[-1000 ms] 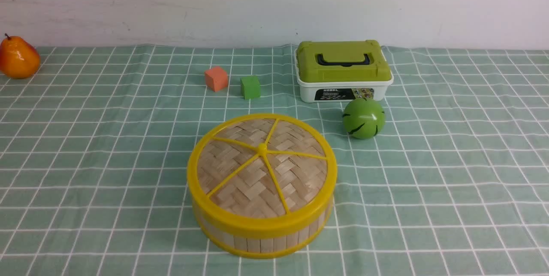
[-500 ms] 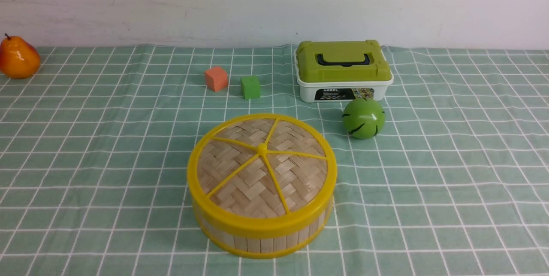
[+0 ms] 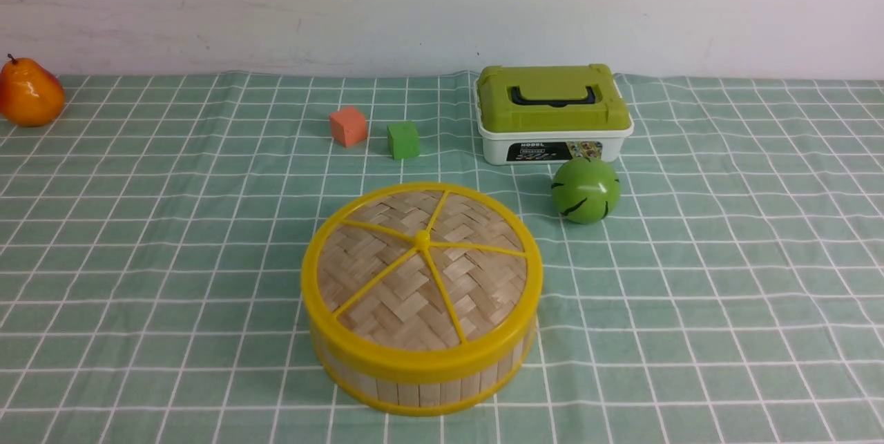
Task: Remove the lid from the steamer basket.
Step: Use the right arm to lift the lid of the steamer
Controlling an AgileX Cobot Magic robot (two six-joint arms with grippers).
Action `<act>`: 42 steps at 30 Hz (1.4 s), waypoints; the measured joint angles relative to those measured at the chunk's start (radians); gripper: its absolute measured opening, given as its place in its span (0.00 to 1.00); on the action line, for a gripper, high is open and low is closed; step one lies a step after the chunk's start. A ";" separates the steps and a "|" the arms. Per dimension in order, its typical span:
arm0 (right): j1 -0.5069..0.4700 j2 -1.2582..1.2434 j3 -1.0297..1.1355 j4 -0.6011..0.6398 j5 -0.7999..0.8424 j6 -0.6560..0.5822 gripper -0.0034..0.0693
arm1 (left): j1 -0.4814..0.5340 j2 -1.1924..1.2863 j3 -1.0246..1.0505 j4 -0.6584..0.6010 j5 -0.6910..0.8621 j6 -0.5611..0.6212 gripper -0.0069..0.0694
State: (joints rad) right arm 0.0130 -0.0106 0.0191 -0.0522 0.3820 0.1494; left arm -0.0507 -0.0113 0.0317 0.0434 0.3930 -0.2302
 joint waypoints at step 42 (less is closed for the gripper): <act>0.000 0.000 0.000 0.160 -0.004 0.040 0.38 | 0.000 0.000 0.000 0.000 0.000 0.000 0.40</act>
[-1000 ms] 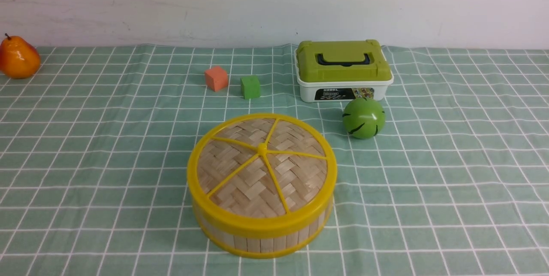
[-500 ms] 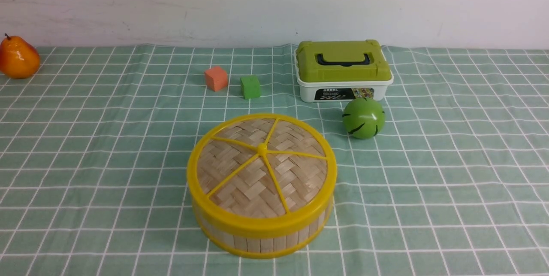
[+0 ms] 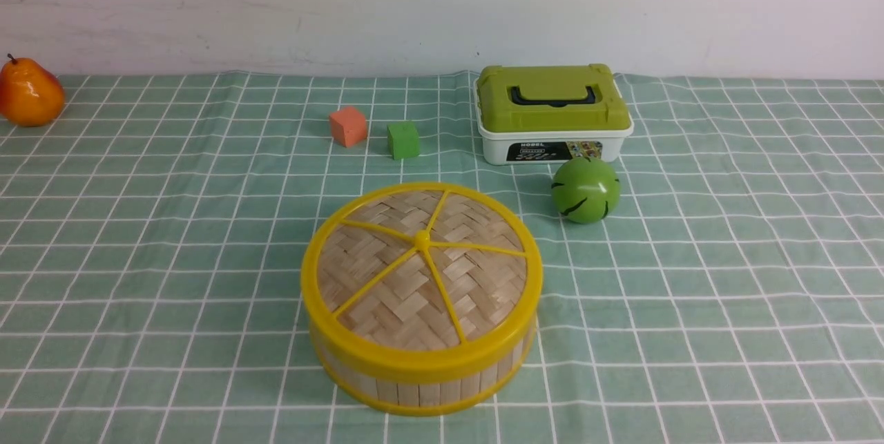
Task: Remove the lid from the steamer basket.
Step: Use the right arm to lift the lid of the steamer
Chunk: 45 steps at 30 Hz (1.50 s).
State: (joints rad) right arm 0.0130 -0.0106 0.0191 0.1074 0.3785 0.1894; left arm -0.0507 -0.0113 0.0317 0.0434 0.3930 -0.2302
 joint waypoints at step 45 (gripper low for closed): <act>0.184 1.189 -1.345 0.279 0.865 -0.647 0.05 | 0.000 0.000 0.000 0.000 0.000 0.000 0.40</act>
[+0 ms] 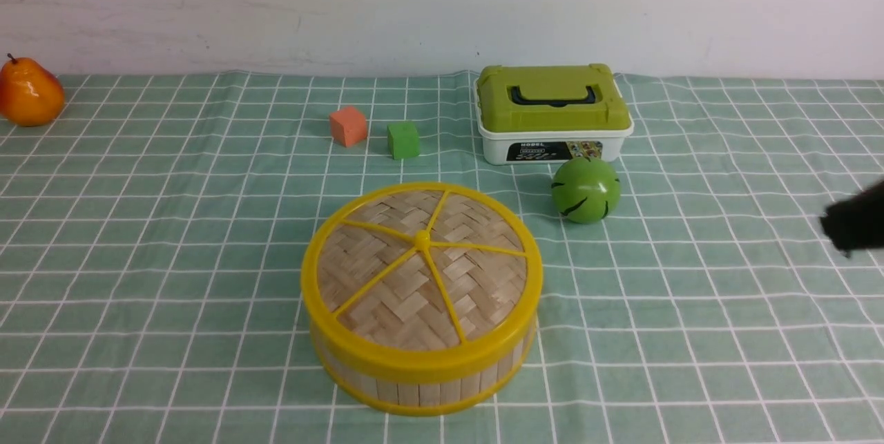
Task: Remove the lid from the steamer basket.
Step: Use the right arm to lift the lid of the steamer
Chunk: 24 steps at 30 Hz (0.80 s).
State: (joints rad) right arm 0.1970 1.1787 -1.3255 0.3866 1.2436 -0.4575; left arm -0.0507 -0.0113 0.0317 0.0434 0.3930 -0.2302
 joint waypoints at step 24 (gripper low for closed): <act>0.457 0.840 -0.647 -0.273 -0.081 0.219 0.64 | 0.000 0.000 0.000 0.000 0.000 0.000 0.40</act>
State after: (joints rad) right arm 0.6541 2.0186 -1.9720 0.1135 1.1631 -0.2387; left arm -0.0507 -0.0113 0.0317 0.0434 0.3930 -0.2302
